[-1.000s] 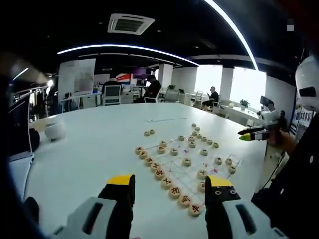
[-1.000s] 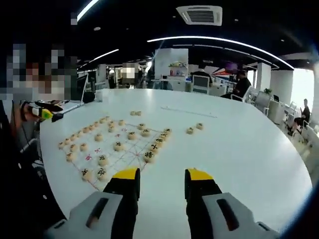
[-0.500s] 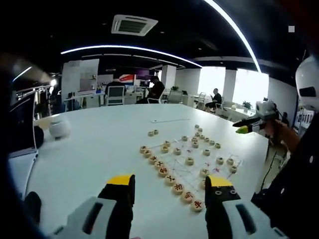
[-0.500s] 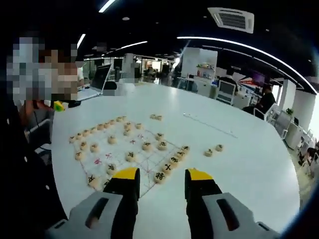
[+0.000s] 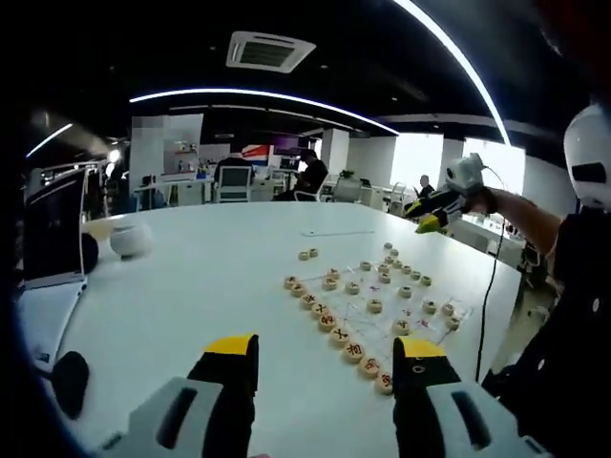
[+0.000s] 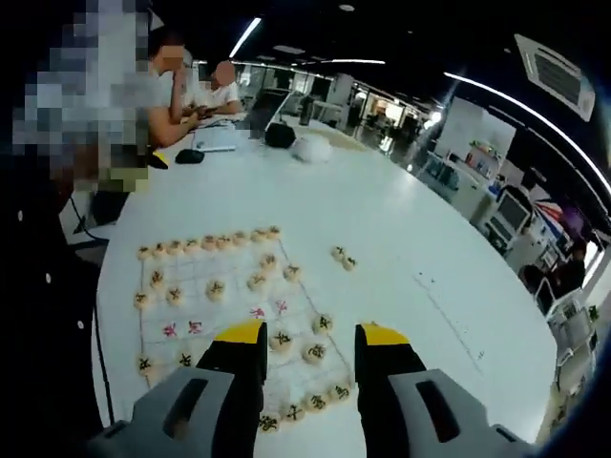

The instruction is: Pick up the chess pieces one by one and place each piece onto its starting position on the chessboard, setting the pieces on their correct points until all the chess pieces are arranged in the starting layout

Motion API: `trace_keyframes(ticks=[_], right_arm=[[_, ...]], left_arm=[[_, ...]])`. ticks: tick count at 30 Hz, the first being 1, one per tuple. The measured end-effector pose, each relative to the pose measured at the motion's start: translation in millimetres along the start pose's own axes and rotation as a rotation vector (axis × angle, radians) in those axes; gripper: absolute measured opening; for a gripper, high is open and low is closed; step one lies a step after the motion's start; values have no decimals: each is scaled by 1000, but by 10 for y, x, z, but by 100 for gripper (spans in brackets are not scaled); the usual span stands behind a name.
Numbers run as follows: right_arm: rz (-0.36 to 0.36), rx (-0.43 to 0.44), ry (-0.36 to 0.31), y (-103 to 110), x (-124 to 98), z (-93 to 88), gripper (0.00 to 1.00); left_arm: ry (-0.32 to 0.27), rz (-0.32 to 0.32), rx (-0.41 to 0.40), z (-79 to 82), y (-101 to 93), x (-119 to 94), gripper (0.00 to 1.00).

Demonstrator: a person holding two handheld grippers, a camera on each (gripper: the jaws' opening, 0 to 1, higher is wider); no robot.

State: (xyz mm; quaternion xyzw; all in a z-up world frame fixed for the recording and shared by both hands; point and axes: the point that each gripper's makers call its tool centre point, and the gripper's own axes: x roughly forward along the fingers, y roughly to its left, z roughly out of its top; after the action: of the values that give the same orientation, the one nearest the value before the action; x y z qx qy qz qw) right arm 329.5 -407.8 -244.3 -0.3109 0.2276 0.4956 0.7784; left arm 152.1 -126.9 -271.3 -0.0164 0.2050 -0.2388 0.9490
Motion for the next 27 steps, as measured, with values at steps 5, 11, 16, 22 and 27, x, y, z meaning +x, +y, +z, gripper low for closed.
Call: trace_keyframes(ticks=[5,11,16,22,27], right_arm=[[80,-93,46,-101,384,278,37],[158,-178,107,-209,865,500,37],[203,-240,181,-305,1252,488,36],[266,-294,272,-315,1688,389,34],[283,-310,318,-363,1931,341,32]], left_arm=[[-6,18,-14,-28,42,-44,58],[-9,23,-24,-53,44,-64,58],[-16,37,-31,-55,82,-114,58],[-9,57,-49,-129,123,-172,58],[-5,67,-58,-166,134,-202,58]])
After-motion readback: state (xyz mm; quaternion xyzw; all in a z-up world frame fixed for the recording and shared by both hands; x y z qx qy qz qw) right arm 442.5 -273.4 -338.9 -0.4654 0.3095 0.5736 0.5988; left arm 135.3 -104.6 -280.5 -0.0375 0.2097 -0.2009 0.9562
